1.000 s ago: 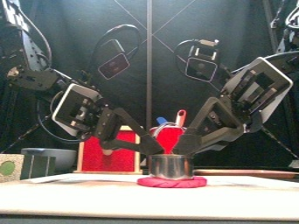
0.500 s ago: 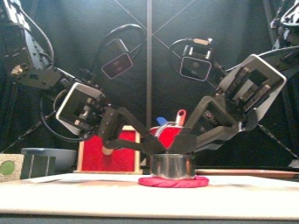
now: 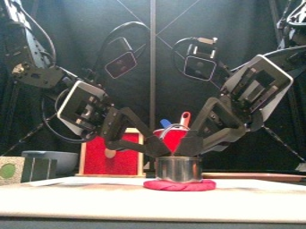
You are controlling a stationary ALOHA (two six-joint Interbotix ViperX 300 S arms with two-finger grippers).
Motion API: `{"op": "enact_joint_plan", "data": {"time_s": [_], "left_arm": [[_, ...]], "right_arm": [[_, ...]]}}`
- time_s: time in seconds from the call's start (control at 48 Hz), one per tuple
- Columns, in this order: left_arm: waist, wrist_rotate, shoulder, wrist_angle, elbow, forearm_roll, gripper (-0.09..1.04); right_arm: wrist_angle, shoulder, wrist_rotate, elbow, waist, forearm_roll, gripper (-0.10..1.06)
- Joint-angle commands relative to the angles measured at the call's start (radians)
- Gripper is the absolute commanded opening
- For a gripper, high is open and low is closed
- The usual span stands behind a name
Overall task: Get the cutter from the drawer then cut the dough then place the extra dough in the bowl
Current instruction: Cut the dough
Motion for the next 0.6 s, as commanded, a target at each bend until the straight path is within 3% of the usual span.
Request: {"op": "enact_joint_plan", "data": {"time_s": [0.021,0.396,0.604], "left_arm": [[-0.087,0.009,-0.012,0.06,0.048,0.021,0.38],[-0.075,0.061,-0.063,0.057,0.043,0.011,0.48],[-0.063,0.084,-0.078,0.057,0.034,0.011,0.64]], "right_arm": [[0.029,-0.014,0.009,0.014,-0.067,-0.012,0.49],[0.057,-0.071,0.02,-0.052,-0.061,-0.048,0.53],[0.087,-0.078,0.02,-0.083,-0.06,-0.051,0.68]]}}
